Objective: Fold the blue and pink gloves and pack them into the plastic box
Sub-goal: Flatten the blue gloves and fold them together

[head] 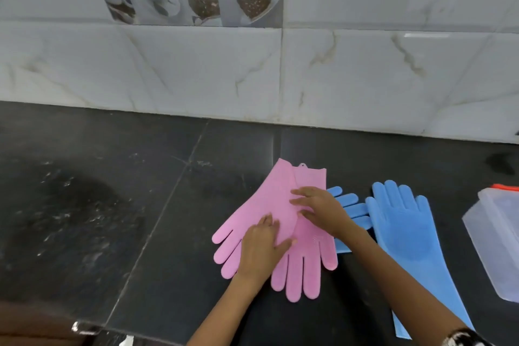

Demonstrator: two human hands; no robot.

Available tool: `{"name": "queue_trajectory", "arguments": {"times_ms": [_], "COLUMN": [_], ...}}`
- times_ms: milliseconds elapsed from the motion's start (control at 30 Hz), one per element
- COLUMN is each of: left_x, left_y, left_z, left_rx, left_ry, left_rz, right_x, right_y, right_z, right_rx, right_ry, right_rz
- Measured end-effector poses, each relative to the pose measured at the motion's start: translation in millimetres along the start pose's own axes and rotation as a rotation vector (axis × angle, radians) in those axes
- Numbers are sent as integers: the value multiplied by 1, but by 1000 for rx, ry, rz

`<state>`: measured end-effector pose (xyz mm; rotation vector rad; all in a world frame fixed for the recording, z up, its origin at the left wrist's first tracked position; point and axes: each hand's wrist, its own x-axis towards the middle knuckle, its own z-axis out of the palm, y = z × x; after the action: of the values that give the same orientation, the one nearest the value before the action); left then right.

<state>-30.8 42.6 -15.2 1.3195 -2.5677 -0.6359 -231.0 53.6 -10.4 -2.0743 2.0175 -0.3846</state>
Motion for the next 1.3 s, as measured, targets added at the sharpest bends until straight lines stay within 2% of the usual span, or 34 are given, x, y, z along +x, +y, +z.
{"name": "queue_trajectory", "arguments": {"times_ms": [100, 233, 367, 600, 733, 833, 900, 967, 1000, 1067, 1100, 1133, 1167, 1200, 1233, 1300], "left_x": [-4, -6, -6, 4, 4, 3, 6, -2, -4, -8, -3, 5, 9, 8, 6, -1], "left_y": [-2, 0, -7, -35, -52, -78, -99, -120, -124, -118, -110, -98, -85, -73, -62, -41], "left_z": [-3, -5, -15, -56, -87, -113, -130, -133, -134, -126, -117, -106, -93, -80, -67, -50], "left_rx": [54, 25, -278, -850, -1181, -1265, -1137, -710, -496, -319, -308, -249, -247, -248, -227, -208], "left_ry": [-9, 82, 175, 64, -34, -24, 126, 380, 528, 684, 626, 412, 190, 66, 55, 184], "left_rz": [19, 50, -13, -227, -442, -562, -638, -703, -692, -531, -449, -386, -394, -403, -264, -58], "right_x": [8, 12, 18, 35, 68, 114, 143, 161, 164, 153, 142, 129, 114, 98, 81, 52], "right_y": [6, 11, 5, -20, -38, -66, -94, -116, -121, -119, -114, -105, -95, -82, -67, -38], "right_z": [-5, -11, -11, -19, -45, -58, -50, -34, -27, -16, -13, -10, -7, -6, -6, -8], "right_rx": [-1, 87, 95, 204, 252, 207, 132, 32, 12, 26, 33, 36, 44, 56, 64, 52], "right_ry": [-128, -186, -156, 165, 182, 125, 65, 33, 40, 78, 100, 122, 142, 154, 157, 140], "right_rz": [25, 72, 83, 138, 36, -16, -90, -132, -117, -62, -43, -21, 21, 81, 148, 255]}}
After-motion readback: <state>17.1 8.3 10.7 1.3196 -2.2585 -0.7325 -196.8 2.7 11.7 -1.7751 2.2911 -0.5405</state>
